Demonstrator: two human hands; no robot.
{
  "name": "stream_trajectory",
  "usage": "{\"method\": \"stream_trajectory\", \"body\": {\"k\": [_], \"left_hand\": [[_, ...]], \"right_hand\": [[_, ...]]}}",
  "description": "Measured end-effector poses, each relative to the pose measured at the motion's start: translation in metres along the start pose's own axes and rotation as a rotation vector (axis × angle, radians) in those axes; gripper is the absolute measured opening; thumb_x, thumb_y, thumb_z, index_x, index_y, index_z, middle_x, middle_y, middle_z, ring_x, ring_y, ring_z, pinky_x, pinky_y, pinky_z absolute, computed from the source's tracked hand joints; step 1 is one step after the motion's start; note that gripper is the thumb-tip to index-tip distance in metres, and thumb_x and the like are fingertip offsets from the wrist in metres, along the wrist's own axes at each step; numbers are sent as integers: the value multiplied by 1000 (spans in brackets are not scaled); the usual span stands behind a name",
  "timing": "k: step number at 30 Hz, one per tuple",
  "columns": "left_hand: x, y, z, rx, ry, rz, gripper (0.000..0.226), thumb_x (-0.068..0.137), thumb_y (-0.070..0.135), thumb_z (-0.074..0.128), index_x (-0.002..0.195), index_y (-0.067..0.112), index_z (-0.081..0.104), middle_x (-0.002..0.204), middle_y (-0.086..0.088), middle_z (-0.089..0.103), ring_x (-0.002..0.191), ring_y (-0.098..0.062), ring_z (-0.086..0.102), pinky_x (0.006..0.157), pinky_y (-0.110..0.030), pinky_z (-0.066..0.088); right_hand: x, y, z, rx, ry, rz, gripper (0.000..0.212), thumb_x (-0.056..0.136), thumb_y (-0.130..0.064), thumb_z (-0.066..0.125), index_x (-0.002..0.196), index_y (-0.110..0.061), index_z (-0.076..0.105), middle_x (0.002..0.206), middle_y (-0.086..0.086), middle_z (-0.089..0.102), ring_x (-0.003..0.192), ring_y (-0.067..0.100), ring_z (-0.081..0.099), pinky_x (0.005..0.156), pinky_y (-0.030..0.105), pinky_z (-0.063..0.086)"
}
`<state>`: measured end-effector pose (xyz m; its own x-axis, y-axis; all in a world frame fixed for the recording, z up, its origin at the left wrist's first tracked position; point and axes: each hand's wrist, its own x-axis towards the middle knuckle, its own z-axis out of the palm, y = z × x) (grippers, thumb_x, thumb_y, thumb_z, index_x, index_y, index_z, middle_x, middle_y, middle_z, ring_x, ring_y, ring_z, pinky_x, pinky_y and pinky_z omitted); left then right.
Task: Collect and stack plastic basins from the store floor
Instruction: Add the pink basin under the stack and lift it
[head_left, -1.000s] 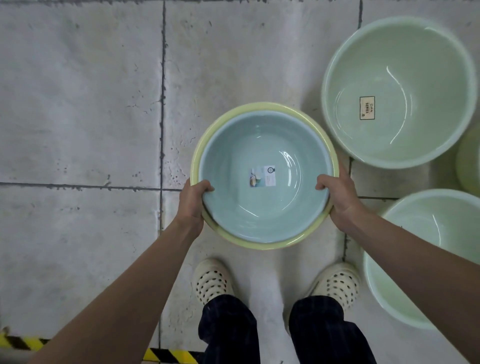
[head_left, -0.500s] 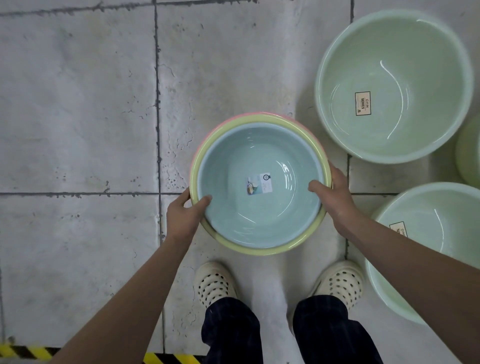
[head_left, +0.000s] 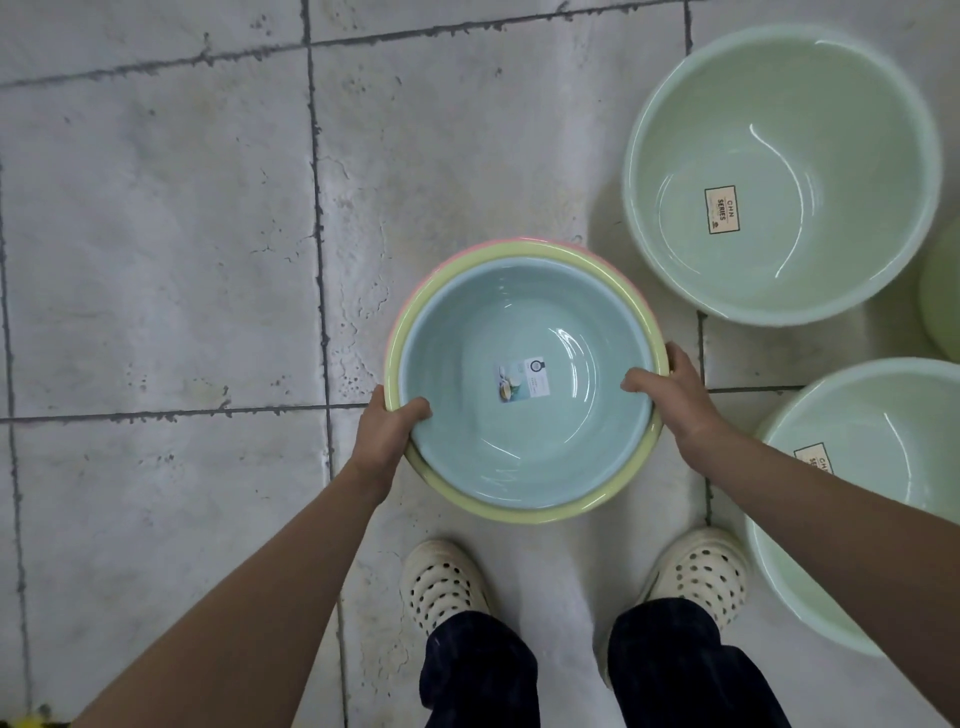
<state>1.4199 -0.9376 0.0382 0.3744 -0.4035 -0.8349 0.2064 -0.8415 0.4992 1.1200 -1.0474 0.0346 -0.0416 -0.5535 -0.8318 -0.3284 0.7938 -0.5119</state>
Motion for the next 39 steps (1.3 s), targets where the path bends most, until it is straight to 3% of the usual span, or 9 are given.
{"method": "stream_trajectory", "body": {"k": [4, 9, 15, 20, 25, 29, 31, 35, 39], "left_hand": [[-27, 12, -3, 35, 5, 6, 61, 62, 25, 68, 122, 14, 63, 113, -10, 72, 104, -32, 69, 76, -39, 58], [-87, 37, -2, 101, -33, 40, 61, 63, 22, 69, 124, 20, 64, 112, -6, 74, 101, -28, 70, 71, -35, 58], [-160, 89, 32, 184, -95, 110, 56, 64, 20, 70, 119, 24, 65, 109, -5, 76, 99, -30, 72, 83, -50, 62], [-212, 133, 97, 306, -227, 155, 60, 64, 21, 71, 123, 24, 62, 112, -4, 74, 101, -27, 71, 82, -46, 62], [-250, 154, 186, 425, -350, 201, 63, 61, 23, 71, 124, 21, 61, 113, -5, 73, 100, -26, 71, 67, -31, 59], [-274, 155, 256, 485, -456, 210, 65, 62, 21, 72, 126, 28, 62, 112, 1, 74, 100, -21, 71, 65, -23, 57], [-283, 150, 286, 504, -475, 189, 67, 61, 20, 73, 127, 28, 62, 112, 1, 75, 101, -22, 71, 67, -25, 58], [-286, 137, 334, 567, -489, 168, 65, 60, 20, 73, 124, 28, 63, 113, -1, 75, 103, -25, 71, 74, -32, 59], [-271, 127, 366, 621, -490, 169, 71, 60, 20, 73, 130, 25, 60, 116, -3, 74, 102, -24, 71, 79, -34, 59]], "right_hand": [[-25, 2, -17, 18, -11, 47, 57, 55, -28, 71, 110, -21, 58, 113, 8, 69, 99, 30, 69, 87, 47, 58], [-81, 7, -50, 71, -23, 28, 60, 55, -26, 73, 114, -25, 60, 112, 6, 70, 100, 27, 69, 91, 47, 56], [-155, -7, -117, 239, 22, -3, 45, 64, -16, 70, 105, -32, 61, 109, 4, 71, 97, 22, 69, 76, 34, 54], [-204, -1, -193, 348, 147, -11, 51, 57, -23, 72, 107, -31, 61, 114, 9, 67, 99, 27, 69, 82, 42, 57], [-244, 21, -269, 477, 274, -10, 47, 60, -19, 68, 105, -30, 61, 104, 4, 70, 90, 21, 70, 67, 30, 52], [-262, 52, -320, 556, 355, -7, 53, 63, -18, 67, 115, -28, 63, 101, -1, 72, 84, 12, 72, 62, 21, 53], [-268, 65, -340, 576, 401, -9, 54, 63, -18, 65, 117, -25, 64, 98, -1, 72, 77, 5, 71, 58, 18, 53], [-266, 87, -367, 622, 469, 50, 52, 61, -20, 63, 113, -21, 63, 96, 4, 69, 81, 18, 66, 62, 29, 50], [-246, 109, -380, 644, 478, 92, 47, 61, -19, 65, 106, -28, 62, 98, 4, 69, 84, 21, 67, 66, 32, 52]]}}
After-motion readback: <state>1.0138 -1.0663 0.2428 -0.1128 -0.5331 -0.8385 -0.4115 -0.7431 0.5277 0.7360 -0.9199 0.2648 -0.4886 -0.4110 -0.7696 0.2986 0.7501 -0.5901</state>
